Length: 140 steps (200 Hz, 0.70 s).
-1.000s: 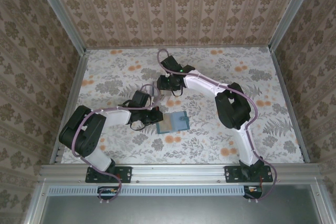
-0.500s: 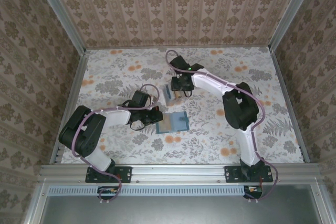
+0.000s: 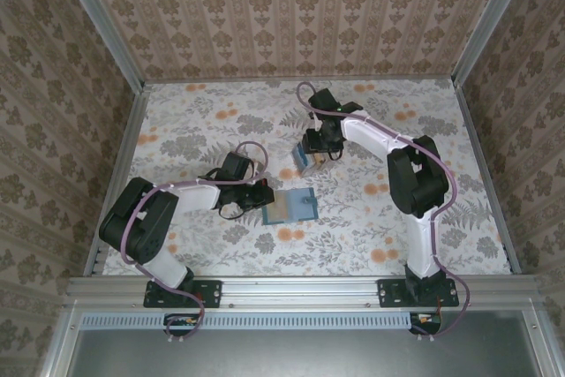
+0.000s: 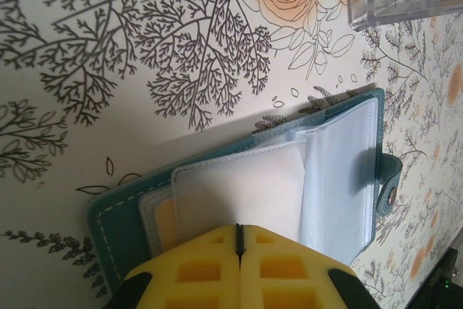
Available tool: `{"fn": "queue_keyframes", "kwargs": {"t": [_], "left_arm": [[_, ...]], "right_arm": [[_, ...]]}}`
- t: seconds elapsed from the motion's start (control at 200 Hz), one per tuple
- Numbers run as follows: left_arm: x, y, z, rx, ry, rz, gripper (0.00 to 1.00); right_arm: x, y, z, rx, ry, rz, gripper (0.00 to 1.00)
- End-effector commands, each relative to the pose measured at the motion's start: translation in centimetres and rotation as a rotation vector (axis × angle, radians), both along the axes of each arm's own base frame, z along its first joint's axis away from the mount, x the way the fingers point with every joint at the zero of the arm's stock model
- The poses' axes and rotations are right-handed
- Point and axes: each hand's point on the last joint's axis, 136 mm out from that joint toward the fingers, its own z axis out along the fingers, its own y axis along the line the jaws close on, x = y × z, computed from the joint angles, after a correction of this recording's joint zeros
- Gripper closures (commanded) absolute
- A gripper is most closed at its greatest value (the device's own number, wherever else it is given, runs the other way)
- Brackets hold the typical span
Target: Put the credit cards into the card holder
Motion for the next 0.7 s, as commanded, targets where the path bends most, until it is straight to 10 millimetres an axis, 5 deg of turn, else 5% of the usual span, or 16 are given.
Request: {"fn": "queue_keyframes", "kwargs": {"t": [0.0,0.695], "left_arm": [[-0.5,0.2,-0.9,0.023,0.041,0.0,0.99],[-0.7,0.1,-0.6,0.028,0.044,-0.016,0.97]], "right_arm": [[-1.7,1.3,1.2,0.059,0.042,0.08,0.5],[-1.3,2.9,3.7,0.404,0.052,0.079,0.58]]}}
